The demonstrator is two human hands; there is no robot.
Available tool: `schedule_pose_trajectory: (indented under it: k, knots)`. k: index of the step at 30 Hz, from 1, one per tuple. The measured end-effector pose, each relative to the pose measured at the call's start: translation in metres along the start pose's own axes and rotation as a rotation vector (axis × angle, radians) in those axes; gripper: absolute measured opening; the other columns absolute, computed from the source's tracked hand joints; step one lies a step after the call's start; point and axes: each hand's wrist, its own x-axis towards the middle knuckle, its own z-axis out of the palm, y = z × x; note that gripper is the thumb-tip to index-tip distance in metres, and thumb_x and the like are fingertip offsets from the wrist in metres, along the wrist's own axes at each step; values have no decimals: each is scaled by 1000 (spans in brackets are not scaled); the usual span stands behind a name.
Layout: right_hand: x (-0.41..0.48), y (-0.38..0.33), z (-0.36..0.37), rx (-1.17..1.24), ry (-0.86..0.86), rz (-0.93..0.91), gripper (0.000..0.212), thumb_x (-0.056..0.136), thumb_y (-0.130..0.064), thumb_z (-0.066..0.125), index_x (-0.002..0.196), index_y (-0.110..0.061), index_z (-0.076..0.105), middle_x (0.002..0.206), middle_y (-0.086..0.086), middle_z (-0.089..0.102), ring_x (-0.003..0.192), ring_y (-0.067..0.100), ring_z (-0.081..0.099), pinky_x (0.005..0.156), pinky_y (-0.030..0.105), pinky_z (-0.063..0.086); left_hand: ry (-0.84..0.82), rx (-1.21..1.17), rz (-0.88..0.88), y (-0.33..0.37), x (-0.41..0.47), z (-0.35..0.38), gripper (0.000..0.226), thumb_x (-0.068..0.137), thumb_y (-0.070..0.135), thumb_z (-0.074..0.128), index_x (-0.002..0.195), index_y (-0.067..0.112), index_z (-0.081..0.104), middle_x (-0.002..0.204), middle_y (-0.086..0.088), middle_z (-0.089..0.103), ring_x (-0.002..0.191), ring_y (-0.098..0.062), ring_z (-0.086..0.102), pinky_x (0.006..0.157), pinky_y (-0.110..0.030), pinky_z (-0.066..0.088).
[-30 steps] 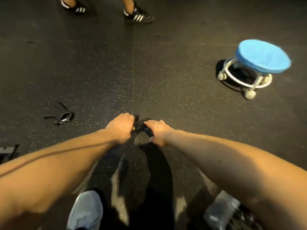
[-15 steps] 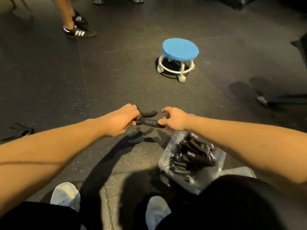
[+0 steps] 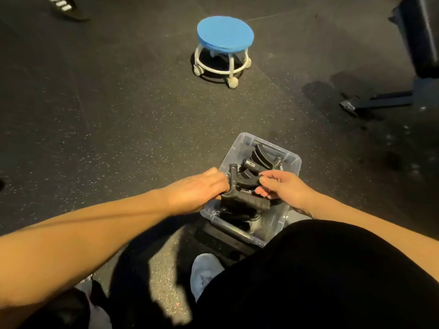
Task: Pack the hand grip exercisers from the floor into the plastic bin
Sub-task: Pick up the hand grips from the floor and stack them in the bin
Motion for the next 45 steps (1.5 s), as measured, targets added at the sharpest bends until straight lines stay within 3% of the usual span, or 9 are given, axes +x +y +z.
schedule_pose_trajectory:
  k: [3, 11, 16, 21, 30, 34, 37, 39, 45]
  knots:
    - [-6, 12, -8, 22, 6, 56, 26, 99, -24, 62, 122, -12, 64, 96, 11, 77, 74, 14, 62, 64, 25, 49, -36, -6, 7, 5, 4, 14, 21, 94, 13, 48, 113, 20, 54, 110, 5, 49, 95, -7, 35, 76, -18, 36]
    - [-17, 15, -14, 263, -106, 246, 20, 97, -11, 61, 115, -1, 62, 102, 26, 73, 61, 15, 69, 49, 19, 50, -67, 56, -39, -4, -1, 43, 28, 95, 11, 49, 113, 32, 52, 108, 15, 52, 95, -6, 46, 88, -27, 44]
    - [-13, 32, 1, 282, 11, 201, 19, 94, -2, 64, 111, 5, 65, 94, 33, 71, 64, 22, 67, 61, 30, 48, 6, -78, -101, -6, -4, 51, 11, 97, 26, 58, 107, 29, 55, 105, 15, 52, 94, -4, 50, 87, -27, 45]
    - [-17, 42, 27, 307, 191, 207, 8, 91, 1, 66, 97, -1, 72, 80, 26, 72, 65, 29, 69, 59, 32, 55, 199, -230, -361, -5, 10, 61, 35, 89, 35, 70, 122, 28, 58, 112, 16, 53, 96, -1, 45, 87, -22, 42]
    - [5, 71, 69, 166, 232, 238, 15, 90, -14, 68, 78, -21, 74, 73, 11, 75, 74, 25, 74, 72, 41, 53, -40, 56, -348, -3, 23, 78, 31, 95, 39, 60, 122, 26, 65, 106, 4, 64, 109, -21, 51, 94, -32, 31]
    - [12, 75, 71, 196, 248, 256, 17, 88, -13, 68, 75, -22, 74, 72, 12, 75, 72, 25, 72, 70, 41, 51, 55, 273, -439, -1, 25, 82, 28, 86, 49, 65, 105, 29, 73, 106, 6, 64, 117, -25, 47, 105, -43, 21]
    - [15, 82, 77, 143, 241, 240, 24, 86, -11, 70, 73, -31, 74, 72, 10, 75, 73, 24, 73, 73, 44, 54, 70, 165, -488, -12, 17, 84, 23, 81, 49, 72, 101, 36, 76, 136, 0, 51, 132, -31, 36, 113, -50, 16]
    - [18, 86, 81, 97, 251, 213, 31, 83, -10, 74, 71, -38, 71, 75, 9, 75, 73, 24, 73, 78, 47, 58, 10, 74, -542, -11, 13, 85, 20, 82, 49, 72, 99, 38, 73, 161, -1, 23, 148, -35, 11, 119, -59, 7]
    - [34, 95, 86, -24, 220, 259, 18, 73, -14, 80, 75, -26, 66, 92, 12, 72, 87, 32, 69, 83, 51, 57, -85, -143, -767, 1, 14, 94, 17, 84, 38, 76, 99, 32, 75, 163, 18, -17, 150, -30, -21, 121, -56, 15]
